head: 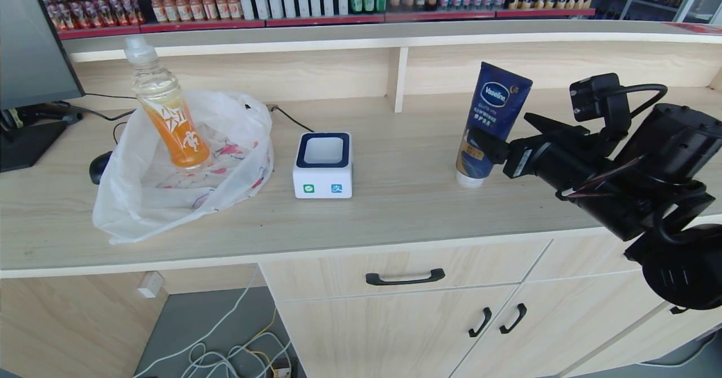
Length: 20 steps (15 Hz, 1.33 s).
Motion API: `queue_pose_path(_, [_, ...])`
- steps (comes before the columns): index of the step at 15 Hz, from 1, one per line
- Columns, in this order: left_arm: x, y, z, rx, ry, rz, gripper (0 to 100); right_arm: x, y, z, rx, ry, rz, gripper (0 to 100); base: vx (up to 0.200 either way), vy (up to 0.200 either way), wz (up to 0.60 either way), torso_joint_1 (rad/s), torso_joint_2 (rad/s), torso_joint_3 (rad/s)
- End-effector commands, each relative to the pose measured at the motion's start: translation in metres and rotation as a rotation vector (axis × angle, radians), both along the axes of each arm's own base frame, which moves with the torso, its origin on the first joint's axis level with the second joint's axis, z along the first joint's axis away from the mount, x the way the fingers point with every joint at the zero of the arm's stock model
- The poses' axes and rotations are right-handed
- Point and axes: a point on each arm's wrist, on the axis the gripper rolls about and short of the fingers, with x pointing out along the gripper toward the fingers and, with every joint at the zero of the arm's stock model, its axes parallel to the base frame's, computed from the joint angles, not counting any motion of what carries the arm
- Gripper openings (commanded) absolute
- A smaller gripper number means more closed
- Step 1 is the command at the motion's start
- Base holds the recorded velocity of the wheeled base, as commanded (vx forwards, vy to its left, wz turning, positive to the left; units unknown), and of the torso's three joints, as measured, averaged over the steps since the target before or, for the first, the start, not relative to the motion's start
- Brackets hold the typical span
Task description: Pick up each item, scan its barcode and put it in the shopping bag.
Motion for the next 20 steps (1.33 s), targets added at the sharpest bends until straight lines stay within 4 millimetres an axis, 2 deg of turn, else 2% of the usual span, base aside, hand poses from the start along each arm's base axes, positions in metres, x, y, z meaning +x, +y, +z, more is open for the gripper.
queue_pose_path(1, [0.000, 0.000, 0.000, 0.000, 0.000, 0.000, 100, 0.003, 0.001, -0.003, -0.015, 0.003, -0.003, 100, 0.000, 0.000, 0.00, 0.000, 0.00, 0.000])
queue_pose_path(10, [0.000, 0.000, 0.000, 0.000, 0.000, 0.000, 100, 0.012, 0.004, -0.013, -0.013, 0.009, 0.001, 100, 0.000, 0.000, 0.00, 0.000, 0.00, 0.000])
queue_pose_path(20, [0.000, 0.000, 0.000, 0.000, 0.000, 0.000, 100, 0.038, 0.012, -0.024, -0.015, 0.020, -0.002, 100, 0.000, 0.000, 0.00, 0.000, 0.00, 0.000])
